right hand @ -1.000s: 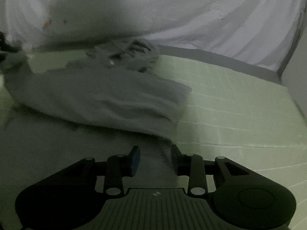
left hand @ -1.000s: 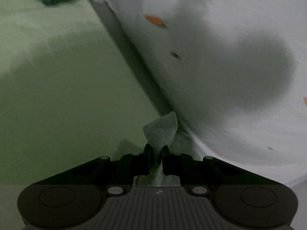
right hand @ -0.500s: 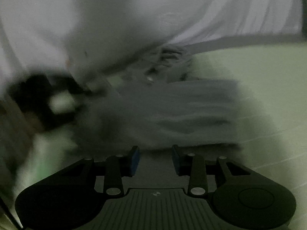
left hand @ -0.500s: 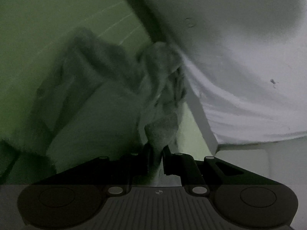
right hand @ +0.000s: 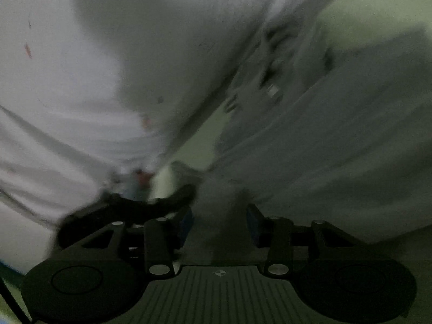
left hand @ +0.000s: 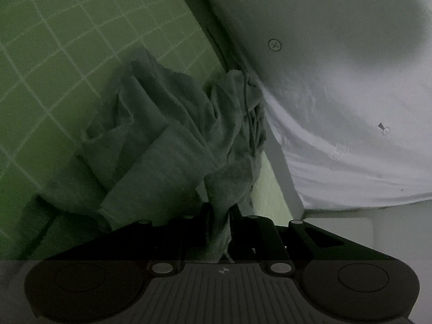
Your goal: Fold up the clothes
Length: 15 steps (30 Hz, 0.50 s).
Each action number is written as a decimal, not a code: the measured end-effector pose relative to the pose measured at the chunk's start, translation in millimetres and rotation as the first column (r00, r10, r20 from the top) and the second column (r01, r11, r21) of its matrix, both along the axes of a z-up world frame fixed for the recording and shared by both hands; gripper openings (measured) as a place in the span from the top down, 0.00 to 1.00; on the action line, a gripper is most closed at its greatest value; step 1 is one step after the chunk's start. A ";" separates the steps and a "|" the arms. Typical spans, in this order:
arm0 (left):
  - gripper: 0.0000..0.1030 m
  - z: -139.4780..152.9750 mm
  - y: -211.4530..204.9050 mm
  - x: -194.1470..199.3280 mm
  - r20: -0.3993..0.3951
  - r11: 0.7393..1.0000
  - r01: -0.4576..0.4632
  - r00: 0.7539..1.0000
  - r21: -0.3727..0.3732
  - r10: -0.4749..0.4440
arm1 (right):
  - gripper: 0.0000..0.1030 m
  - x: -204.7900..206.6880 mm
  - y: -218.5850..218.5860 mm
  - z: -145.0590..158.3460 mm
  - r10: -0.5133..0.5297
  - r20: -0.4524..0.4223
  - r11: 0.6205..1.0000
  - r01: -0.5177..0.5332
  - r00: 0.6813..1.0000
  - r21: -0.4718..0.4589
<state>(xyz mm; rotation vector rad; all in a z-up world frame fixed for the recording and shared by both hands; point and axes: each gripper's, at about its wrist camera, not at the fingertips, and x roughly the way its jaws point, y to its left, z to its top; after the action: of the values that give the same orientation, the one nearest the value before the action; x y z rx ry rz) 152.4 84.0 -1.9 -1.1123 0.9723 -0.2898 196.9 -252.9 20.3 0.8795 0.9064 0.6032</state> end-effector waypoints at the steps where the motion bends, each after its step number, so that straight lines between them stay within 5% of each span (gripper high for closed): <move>1: 0.84 0.8 1.3 0.4 0.001 1.000 -0.001 1.000 -0.003 0.001 | 0.83 2.1 3.1 3.1 0.011 0.017 0.999 -0.011 1.000 -0.040; 6: 0.56 6.7 8.6 1.1 0.016 0.999 -0.033 0.999 0.030 0.033 | 0.91 3.1 -0.1 25.5 0.003 0.114 0.988 0.015 0.993 -0.156; 10: 0.54 12.3 9.4 1.6 0.042 0.995 -0.030 0.999 0.092 0.026 | 0.91 -8.9 -22.9 62.4 -0.003 0.278 0.957 0.084 0.960 -0.278; 15: 0.54 5.9 -11.4 6.6 0.015 0.960 0.059 0.998 0.275 -0.065 | 0.91 -19.5 -51.9 70.6 -0.043 0.313 0.884 0.182 0.949 -0.430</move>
<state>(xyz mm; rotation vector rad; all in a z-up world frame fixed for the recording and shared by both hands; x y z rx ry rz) 159.0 72.6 4.0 -0.8243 0.9944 -0.2105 177.4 -304.7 90.9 0.3986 0.6751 0.3807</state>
